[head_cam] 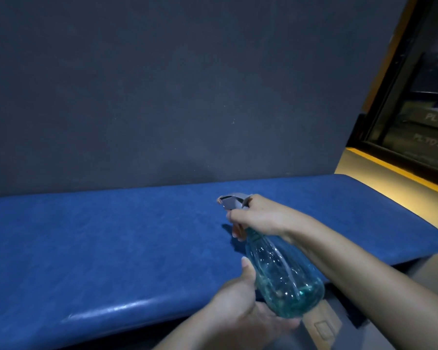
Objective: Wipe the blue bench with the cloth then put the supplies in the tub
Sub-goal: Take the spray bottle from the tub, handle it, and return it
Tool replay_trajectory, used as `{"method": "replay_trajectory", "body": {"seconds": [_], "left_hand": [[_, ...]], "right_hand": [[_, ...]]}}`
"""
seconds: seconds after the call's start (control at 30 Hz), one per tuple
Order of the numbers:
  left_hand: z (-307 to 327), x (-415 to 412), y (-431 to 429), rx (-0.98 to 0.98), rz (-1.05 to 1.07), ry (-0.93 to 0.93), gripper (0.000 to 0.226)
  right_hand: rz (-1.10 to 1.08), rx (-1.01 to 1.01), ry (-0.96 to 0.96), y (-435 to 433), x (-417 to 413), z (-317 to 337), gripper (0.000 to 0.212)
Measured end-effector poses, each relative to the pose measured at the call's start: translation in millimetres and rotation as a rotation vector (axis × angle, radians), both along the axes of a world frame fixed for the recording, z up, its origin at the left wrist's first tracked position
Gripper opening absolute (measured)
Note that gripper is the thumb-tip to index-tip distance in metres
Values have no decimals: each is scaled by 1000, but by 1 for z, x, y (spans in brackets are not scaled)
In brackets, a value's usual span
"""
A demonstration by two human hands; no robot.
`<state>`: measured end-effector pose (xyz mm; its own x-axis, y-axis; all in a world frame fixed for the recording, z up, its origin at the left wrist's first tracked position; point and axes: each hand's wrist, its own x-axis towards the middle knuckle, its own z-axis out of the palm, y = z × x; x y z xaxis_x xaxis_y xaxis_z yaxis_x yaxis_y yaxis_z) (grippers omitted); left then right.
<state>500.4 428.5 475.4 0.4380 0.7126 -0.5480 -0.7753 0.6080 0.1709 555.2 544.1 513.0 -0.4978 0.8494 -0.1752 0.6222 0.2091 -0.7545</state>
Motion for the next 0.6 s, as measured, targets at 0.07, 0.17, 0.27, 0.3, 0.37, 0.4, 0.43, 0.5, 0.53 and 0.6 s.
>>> {"method": "replay_trajectory", "body": {"seconds": [0.07, 0.17, 0.27, 0.3, 0.37, 0.4, 0.43, 0.5, 0.53, 0.6], "left_hand": [[0, 4, 0, 18, -33, 15, 68], [4, 10, 5, 15, -39, 64, 62], [7, 14, 11, 21, -67, 116, 59], [9, 16, 13, 23, -85, 157, 58], [11, 17, 18, 55, -110, 209, 58], [12, 18, 20, 75, -122, 228, 58], [12, 19, 23, 92, -131, 244, 58], [12, 20, 29, 115, -144, 258, 57], [11, 21, 32, 123, -150, 271, 57], [10, 23, 39, 122, -152, 316, 55]], "right_hand": [[-11, 0, 20, 1, 8, -2, 30], [-47, 31, 92, 4, 19, -5, 22], [-110, 46, 121, 10, 29, -5, 30], [-127, 52, 125, 11, 32, -4, 25], [-152, 80, 123, 13, 36, -2, 20], [-164, 105, 117, 14, 37, 0, 22], [-181, 131, 107, 16, 39, 1, 25], [-228, 179, 74, 19, 42, 1, 29], [-255, 194, 54, 22, 43, 1, 29], [-287, 195, 65, 25, 47, 0, 30]]}}
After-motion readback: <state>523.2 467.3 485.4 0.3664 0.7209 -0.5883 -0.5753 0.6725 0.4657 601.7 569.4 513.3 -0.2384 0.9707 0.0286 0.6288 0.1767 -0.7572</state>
